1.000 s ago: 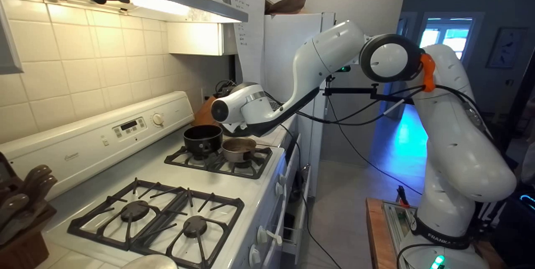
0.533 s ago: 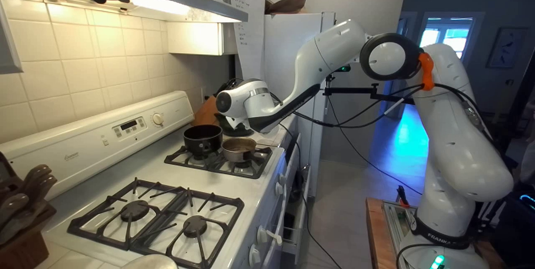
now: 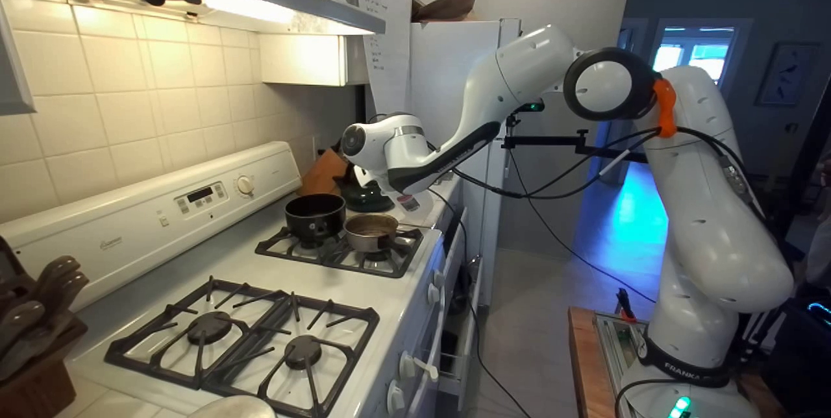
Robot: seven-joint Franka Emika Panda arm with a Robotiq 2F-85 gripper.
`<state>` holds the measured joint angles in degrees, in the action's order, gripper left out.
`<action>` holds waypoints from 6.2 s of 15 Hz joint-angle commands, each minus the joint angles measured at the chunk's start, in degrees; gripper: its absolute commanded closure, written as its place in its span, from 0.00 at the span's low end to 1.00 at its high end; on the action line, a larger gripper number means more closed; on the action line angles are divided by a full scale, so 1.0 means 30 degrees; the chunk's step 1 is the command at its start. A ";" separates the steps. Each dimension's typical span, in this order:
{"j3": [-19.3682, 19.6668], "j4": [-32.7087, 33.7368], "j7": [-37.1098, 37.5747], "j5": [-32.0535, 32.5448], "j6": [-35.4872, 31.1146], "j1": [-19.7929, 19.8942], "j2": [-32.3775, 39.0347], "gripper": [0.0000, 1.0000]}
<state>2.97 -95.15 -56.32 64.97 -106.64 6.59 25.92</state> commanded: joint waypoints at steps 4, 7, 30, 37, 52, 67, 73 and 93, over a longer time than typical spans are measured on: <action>0.0010 0.0504 0.1415 -0.1949 -0.1447 0.0665 -0.0447 0.99; 0.0076 0.0742 0.1902 -0.2990 -0.1960 0.0909 -0.0401 0.99; 0.1305 0.2824 0.3494 -1.0611 -0.2517 0.2145 -0.0631 0.99; 0.1534 0.2891 0.3632 -1.1982 -0.2733 0.2220 -0.0474 0.99; 0.1716 0.3450 0.3476 -1.2717 -0.2270 0.2279 -0.0194 0.99; 0.1697 0.4039 0.3187 -1.3765 -0.1915 0.2642 0.0155 0.99; 0.1699 0.4415 0.3072 -1.3803 -0.1716 0.2673 0.0429 0.64; 0.1548 0.4107 0.1132 -1.3894 -0.2153 0.2869 -0.0512 0.00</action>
<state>7.97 -80.65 -50.26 24.64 -112.11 14.88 26.43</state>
